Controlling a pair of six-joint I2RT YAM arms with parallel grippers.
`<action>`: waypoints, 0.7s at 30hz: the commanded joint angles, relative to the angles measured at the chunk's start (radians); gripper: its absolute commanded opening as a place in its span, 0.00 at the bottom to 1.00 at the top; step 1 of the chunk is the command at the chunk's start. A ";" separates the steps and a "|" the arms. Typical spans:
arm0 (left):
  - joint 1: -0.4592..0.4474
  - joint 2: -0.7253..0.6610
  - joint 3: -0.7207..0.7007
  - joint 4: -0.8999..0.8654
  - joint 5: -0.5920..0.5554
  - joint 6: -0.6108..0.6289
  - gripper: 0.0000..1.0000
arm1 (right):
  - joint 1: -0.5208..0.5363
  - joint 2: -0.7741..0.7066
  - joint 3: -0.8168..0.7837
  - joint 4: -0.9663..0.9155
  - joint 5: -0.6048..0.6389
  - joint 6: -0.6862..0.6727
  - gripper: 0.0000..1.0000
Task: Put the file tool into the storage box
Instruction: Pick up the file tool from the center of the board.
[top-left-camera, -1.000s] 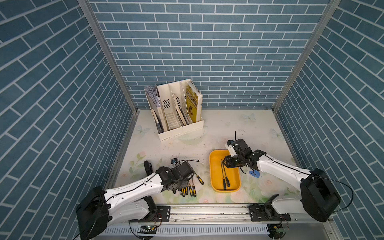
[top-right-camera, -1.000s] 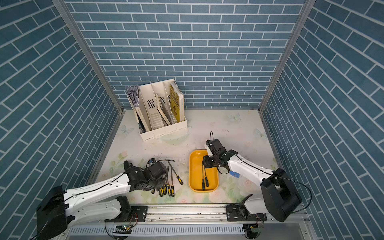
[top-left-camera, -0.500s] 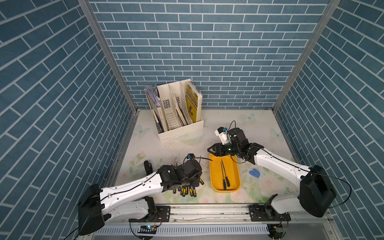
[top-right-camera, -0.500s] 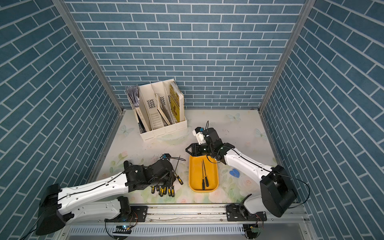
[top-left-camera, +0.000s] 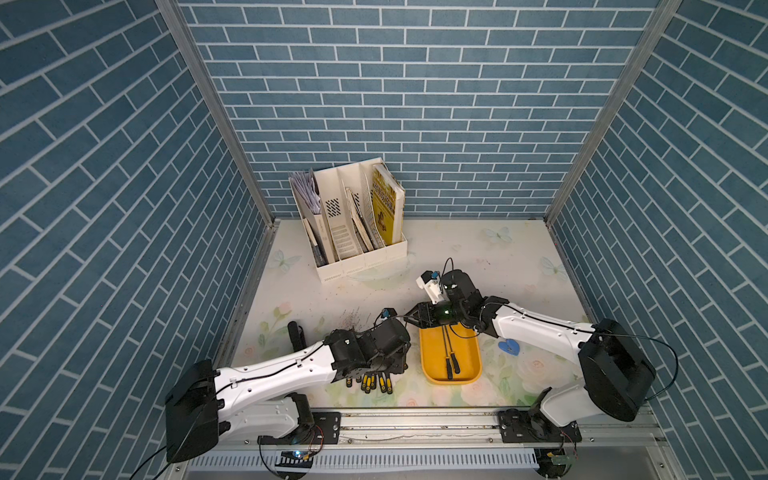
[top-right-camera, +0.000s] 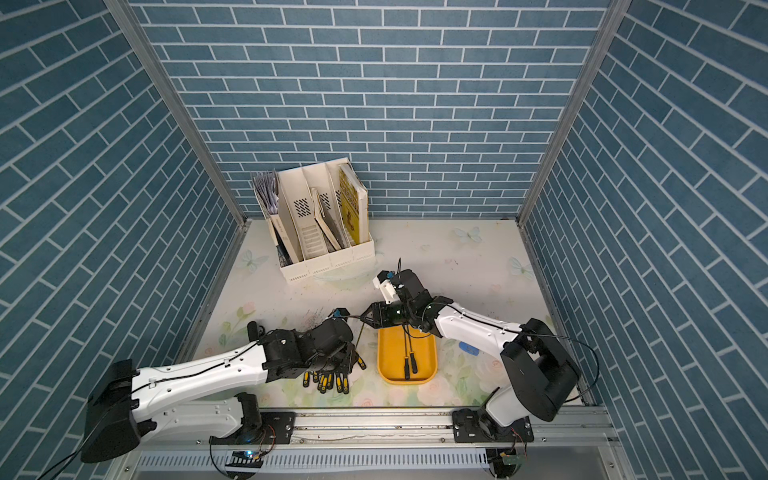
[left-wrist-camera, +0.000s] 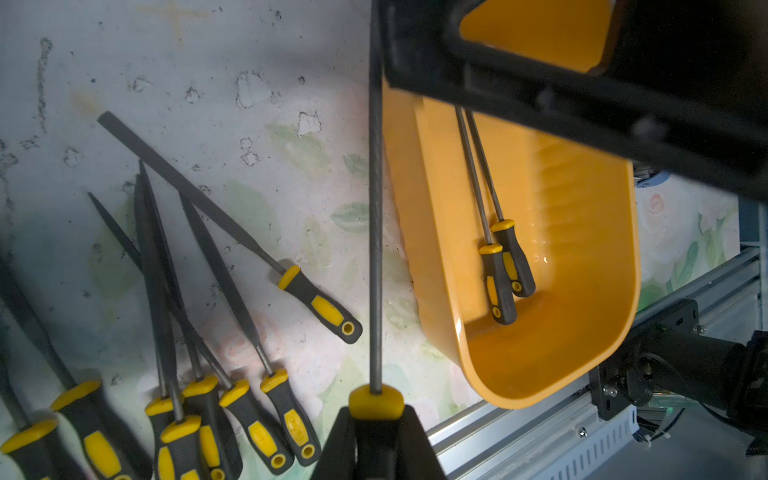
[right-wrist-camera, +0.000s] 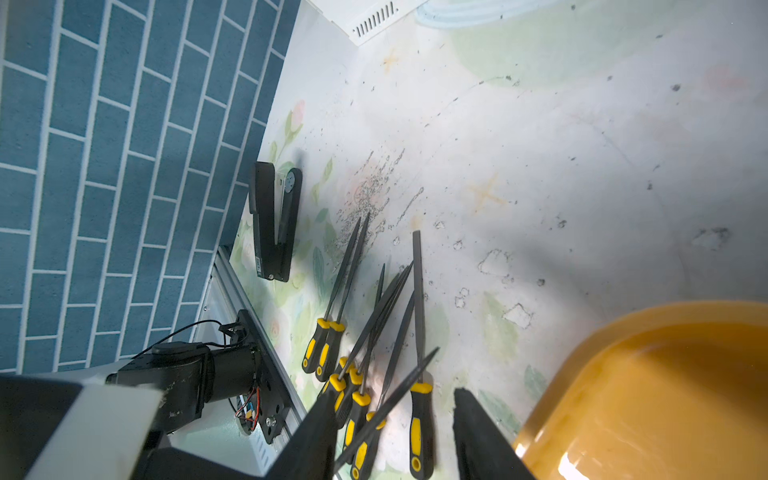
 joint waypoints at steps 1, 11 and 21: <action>-0.011 0.000 0.025 0.012 -0.004 0.013 0.12 | 0.016 0.035 -0.001 0.030 -0.014 0.029 0.47; -0.012 -0.025 0.027 0.035 -0.011 0.011 0.21 | 0.028 0.027 0.013 0.001 0.001 0.028 0.00; -0.010 -0.130 0.062 -0.075 -0.136 -0.037 0.87 | -0.095 -0.117 0.056 -0.264 0.080 -0.094 0.00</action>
